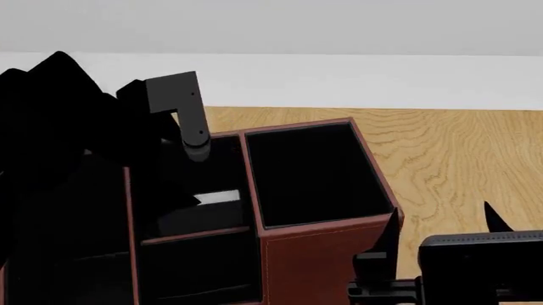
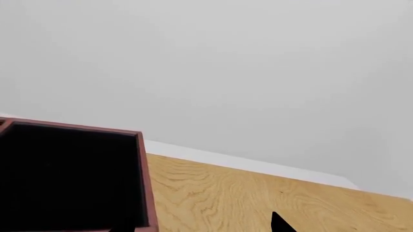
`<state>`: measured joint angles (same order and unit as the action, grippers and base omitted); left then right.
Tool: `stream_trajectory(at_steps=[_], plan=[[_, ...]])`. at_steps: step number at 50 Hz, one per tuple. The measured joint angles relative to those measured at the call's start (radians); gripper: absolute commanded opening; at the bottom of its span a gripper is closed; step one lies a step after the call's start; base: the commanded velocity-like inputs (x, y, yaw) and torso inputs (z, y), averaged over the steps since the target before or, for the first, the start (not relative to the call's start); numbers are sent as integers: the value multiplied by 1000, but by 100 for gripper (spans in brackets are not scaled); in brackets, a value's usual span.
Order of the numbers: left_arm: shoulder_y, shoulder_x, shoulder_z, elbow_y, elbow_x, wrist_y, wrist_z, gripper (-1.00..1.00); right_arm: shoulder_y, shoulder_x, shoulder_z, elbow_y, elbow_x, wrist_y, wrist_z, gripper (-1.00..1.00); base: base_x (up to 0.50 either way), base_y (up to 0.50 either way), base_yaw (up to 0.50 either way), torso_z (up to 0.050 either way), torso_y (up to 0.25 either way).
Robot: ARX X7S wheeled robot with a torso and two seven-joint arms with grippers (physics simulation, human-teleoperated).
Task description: Pick up the book and place it in the front compartment of the caddy.
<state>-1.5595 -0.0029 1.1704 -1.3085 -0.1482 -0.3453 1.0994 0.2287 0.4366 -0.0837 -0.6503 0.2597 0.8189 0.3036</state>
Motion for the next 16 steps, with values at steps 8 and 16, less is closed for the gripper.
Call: stream_trajectory(at_steps=[8, 16], plan=[[-6, -3, -42, 0, 42, 10, 2, 100, 3, 1, -3, -6, 1, 6, 3, 100, 0, 0, 0, 0, 0], [-23, -28, -102, 52, 44, 25, -39, 100, 7, 2, -3, -15, 5, 15, 6, 100, 0, 0, 0, 0, 1]])
